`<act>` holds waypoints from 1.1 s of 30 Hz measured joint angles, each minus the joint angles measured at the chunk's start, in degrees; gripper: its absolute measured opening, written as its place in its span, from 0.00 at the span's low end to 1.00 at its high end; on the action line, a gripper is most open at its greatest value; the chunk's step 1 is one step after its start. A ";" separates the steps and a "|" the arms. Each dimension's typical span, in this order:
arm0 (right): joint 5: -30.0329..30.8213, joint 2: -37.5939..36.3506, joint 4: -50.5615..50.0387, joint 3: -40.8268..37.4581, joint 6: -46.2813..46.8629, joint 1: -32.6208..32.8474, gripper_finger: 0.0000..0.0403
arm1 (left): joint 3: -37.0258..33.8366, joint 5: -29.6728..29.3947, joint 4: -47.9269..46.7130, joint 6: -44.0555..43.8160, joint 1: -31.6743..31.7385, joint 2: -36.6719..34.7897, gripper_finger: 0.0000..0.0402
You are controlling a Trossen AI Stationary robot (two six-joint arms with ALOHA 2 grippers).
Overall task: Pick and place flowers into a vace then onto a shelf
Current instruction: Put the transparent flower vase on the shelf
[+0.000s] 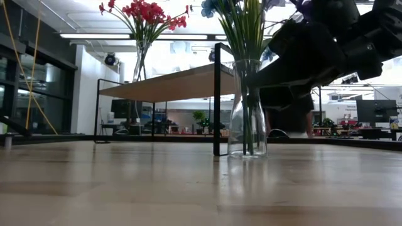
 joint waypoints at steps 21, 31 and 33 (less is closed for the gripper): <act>0.48 -0.02 -0.30 0.00 2.50 -0.01 0.70 | 0.00 -0.04 -0.66 0.00 0.01 0.00 0.96; 0.49 -0.02 -0.28 -0.01 2.46 -0.01 0.50 | 0.00 -0.07 -0.85 0.00 0.01 0.00 0.96; 0.53 -0.05 -0.15 -0.02 2.45 0.00 0.45 | 0.00 -0.07 -0.85 0.00 0.00 0.00 0.96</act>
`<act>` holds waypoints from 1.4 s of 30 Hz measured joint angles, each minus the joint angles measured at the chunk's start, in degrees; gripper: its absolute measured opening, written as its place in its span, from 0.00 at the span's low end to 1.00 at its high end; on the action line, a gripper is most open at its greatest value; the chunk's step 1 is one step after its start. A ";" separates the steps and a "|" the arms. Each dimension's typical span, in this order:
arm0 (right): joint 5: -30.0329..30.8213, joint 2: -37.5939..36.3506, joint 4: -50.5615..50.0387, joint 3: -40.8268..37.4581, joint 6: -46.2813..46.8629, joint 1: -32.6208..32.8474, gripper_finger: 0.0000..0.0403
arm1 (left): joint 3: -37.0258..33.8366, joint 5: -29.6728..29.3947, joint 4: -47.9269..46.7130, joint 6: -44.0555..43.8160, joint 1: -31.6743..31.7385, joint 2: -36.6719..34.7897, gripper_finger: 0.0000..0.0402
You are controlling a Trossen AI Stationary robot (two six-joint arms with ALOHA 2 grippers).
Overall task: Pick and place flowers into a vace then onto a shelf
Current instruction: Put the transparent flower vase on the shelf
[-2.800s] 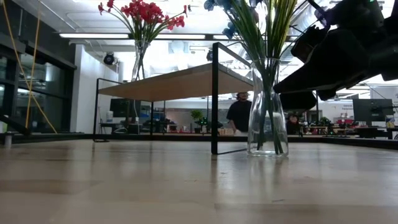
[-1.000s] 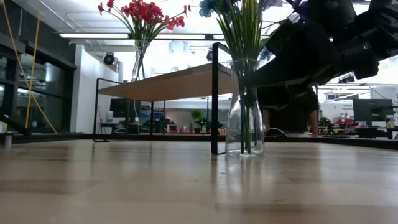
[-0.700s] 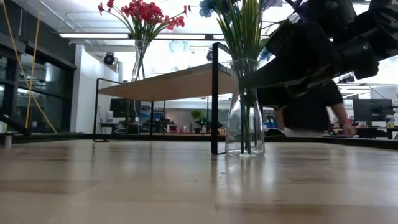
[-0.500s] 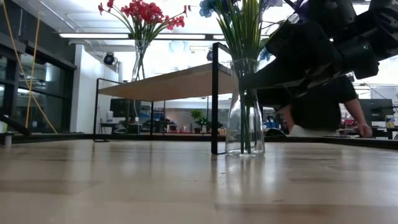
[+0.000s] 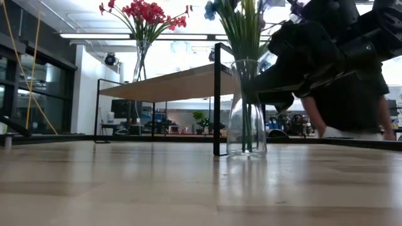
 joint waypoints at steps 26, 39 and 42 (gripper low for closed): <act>10.55 -12.51 -12.76 -0.11 4.15 9.97 0.38 | 0.00 -0.07 0.02 -0.13 -0.01 0.00 0.96; 20.18 -31.77 -30.56 2.89 7.15 17.80 0.38 | 0.00 -0.09 0.28 -0.17 -0.01 -0.02 0.96; 22.54 -33.38 -41.91 9.33 5.56 19.42 0.38 | 0.00 -0.27 0.28 -0.17 -0.01 -0.02 0.96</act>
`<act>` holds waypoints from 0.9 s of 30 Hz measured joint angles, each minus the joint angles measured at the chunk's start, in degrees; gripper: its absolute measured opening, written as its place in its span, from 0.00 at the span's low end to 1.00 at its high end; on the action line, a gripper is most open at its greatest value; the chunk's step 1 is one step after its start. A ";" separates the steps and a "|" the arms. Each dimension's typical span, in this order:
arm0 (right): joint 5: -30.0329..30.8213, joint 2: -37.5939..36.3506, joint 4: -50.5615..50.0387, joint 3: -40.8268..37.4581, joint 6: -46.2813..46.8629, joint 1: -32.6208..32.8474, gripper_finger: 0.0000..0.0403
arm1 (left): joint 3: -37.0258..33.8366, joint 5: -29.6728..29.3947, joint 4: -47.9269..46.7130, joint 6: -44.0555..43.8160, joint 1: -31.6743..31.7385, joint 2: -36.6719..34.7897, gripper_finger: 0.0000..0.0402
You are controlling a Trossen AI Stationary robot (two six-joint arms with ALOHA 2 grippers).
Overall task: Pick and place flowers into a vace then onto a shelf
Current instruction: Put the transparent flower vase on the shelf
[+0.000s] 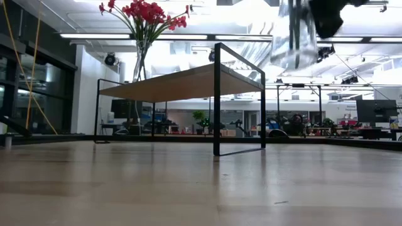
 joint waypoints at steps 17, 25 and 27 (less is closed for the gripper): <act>7.76 1.16 -30.87 31.17 -16.01 -4.09 0.38 | 0.00 -0.08 -0.18 0.07 0.00 0.00 0.96; 0.09 1.21 -29.49 32.75 -17.06 -14.54 0.38 | 0.00 -0.06 -0.20 0.04 0.02 0.00 0.96; -3.39 1.58 -28.63 32.75 -16.67 -17.43 0.38 | 0.00 -0.06 -0.20 0.04 0.00 0.00 0.96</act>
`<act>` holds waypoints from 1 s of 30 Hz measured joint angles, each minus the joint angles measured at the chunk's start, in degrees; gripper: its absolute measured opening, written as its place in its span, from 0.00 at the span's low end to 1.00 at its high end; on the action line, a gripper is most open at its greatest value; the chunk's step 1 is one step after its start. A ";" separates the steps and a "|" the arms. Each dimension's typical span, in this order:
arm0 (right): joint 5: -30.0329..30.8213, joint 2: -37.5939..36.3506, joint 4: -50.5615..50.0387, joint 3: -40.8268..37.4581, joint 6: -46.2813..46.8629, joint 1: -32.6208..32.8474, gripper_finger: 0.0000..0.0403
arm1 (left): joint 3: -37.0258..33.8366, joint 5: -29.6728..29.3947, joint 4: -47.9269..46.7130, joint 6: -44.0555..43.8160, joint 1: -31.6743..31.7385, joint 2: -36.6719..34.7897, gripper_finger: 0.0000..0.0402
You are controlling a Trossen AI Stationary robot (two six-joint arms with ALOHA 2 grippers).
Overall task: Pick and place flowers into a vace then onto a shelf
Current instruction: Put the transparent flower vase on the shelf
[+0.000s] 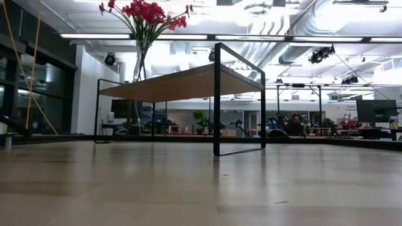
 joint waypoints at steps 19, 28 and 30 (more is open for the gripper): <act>-23.77 17.73 18.10 0.00 -1.73 -17.98 0.38 | 0.00 0.02 -0.04 -0.02 0.01 0.00 0.96; -27.23 22.90 20.23 0.00 -1.40 -19.30 0.38 | 0.00 0.05 -0.04 -0.03 0.01 0.00 0.96; -27.17 22.95 20.14 0.00 -1.96 -19.30 0.38 | 0.00 0.04 -0.06 -0.03 0.00 0.00 0.96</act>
